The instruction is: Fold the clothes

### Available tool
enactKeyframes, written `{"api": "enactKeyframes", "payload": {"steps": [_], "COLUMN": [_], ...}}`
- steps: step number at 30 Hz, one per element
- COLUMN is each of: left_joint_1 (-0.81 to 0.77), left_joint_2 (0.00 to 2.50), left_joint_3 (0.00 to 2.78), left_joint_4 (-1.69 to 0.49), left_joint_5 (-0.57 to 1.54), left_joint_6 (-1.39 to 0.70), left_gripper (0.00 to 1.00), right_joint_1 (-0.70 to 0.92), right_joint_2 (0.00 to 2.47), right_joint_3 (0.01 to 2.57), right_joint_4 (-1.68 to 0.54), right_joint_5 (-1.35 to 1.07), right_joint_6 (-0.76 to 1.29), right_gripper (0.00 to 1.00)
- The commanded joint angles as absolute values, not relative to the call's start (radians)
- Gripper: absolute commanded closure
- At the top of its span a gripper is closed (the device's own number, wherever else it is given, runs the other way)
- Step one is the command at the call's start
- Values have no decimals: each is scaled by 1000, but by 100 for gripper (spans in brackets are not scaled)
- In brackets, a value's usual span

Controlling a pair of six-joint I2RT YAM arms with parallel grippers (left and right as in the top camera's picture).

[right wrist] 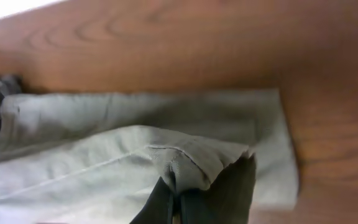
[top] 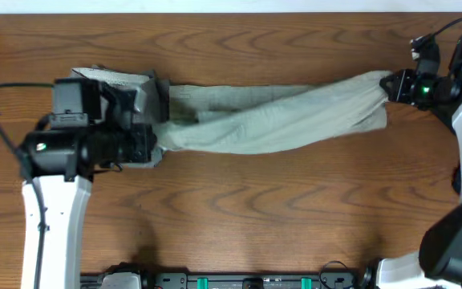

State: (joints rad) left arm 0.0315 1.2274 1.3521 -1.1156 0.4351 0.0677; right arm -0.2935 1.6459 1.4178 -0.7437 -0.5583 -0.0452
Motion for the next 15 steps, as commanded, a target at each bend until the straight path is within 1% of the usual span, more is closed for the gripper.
{"api": "enactKeyframes", "payload": {"steps": [1,3,5,10,12,15], "left_joint_1": [38,38,38,38,38,29], "left_joint_2": [1187,1184,1184,1184,1188,1193], "left_joint_3": [1493,1578,1650,1826,1877,1884], "left_joint_4": [-1089,-1067,-1055,-1029,-1045,-1126], "left_joint_5": [348,349,350,350,353,394], "left_joint_6": [44,43,44,44,43,41], "left_gripper": [94,94,94,94,94,94], "right_joint_1": [-318,-320,-320,-320,-320,-319], "right_joint_2": [1516,1459,1398,1234,1185,1145], "right_joint_3": [1425,1425,1425,1425,1425,1425], "right_joint_4": [-715,-704,-688,-609,-607,-647], "right_joint_5": [-540,-527,-527,-517,-489,-479], "right_joint_6": [49,121,149,166,187,186], "right_gripper": [99,99,99,99,99,99]}}
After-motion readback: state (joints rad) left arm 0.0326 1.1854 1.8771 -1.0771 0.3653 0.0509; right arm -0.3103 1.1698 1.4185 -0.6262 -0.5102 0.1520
